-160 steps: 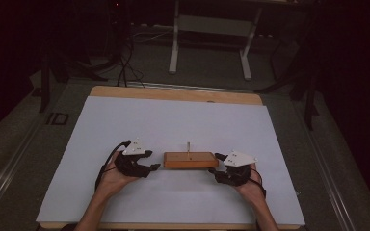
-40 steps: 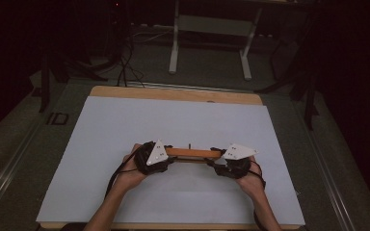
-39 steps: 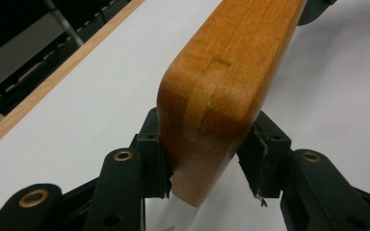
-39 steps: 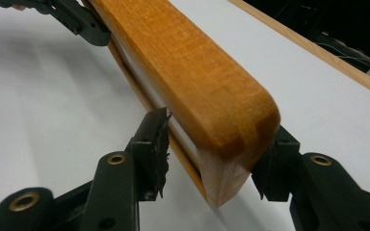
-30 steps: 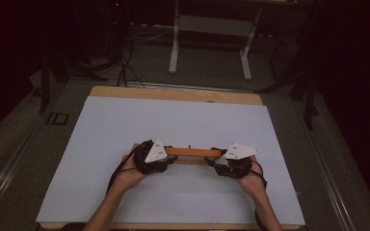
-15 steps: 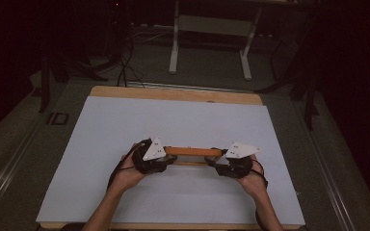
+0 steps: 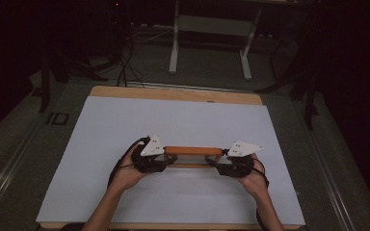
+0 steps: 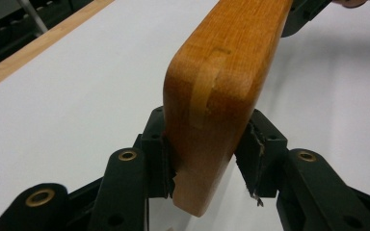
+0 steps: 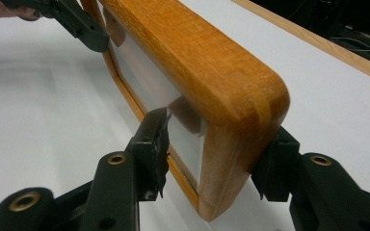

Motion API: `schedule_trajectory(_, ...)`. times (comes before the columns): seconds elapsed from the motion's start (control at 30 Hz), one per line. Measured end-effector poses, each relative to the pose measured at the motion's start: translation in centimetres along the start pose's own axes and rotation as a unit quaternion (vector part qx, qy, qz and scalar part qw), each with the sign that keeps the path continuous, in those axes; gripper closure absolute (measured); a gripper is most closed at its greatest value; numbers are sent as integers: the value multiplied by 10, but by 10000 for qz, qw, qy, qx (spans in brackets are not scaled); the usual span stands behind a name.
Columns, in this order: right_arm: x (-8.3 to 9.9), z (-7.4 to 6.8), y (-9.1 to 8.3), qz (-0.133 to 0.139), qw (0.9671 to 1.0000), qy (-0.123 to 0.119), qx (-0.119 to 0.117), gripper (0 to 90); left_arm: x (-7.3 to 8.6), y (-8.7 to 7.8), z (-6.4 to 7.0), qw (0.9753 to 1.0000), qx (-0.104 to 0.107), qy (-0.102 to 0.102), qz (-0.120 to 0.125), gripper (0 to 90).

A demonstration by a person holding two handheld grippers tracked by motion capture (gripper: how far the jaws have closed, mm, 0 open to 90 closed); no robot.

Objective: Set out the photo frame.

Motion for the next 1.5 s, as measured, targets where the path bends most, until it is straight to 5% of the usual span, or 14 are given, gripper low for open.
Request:
schedule_trajectory(0.53, 1, 3, -3, 153, 9993, 278, -218, 530, 2, -1, -6, 9985, 361, -402, 49, 608)
schedule_trajectory(0.97, 2, 6, -2, 203, 9973, 581, -401, 541, 8, 1, -14, 9945, 685, -773, 186, 611)
schedule_trajectory(1.5, 7, 11, 2, 107, 9947, 896, -494, 540, 13, 8, -17, 9904, 826, -1090, 196, 608)
Point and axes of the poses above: each handheld gripper's, and its own axes: y roughly forward along the jaws, x roughly out of its underside, z roughly to its right, the point moved 2 cm from there along y, roughly forward along the jaws, and after that the axes turned 2 degrees about -x, right-handed, at the moved point
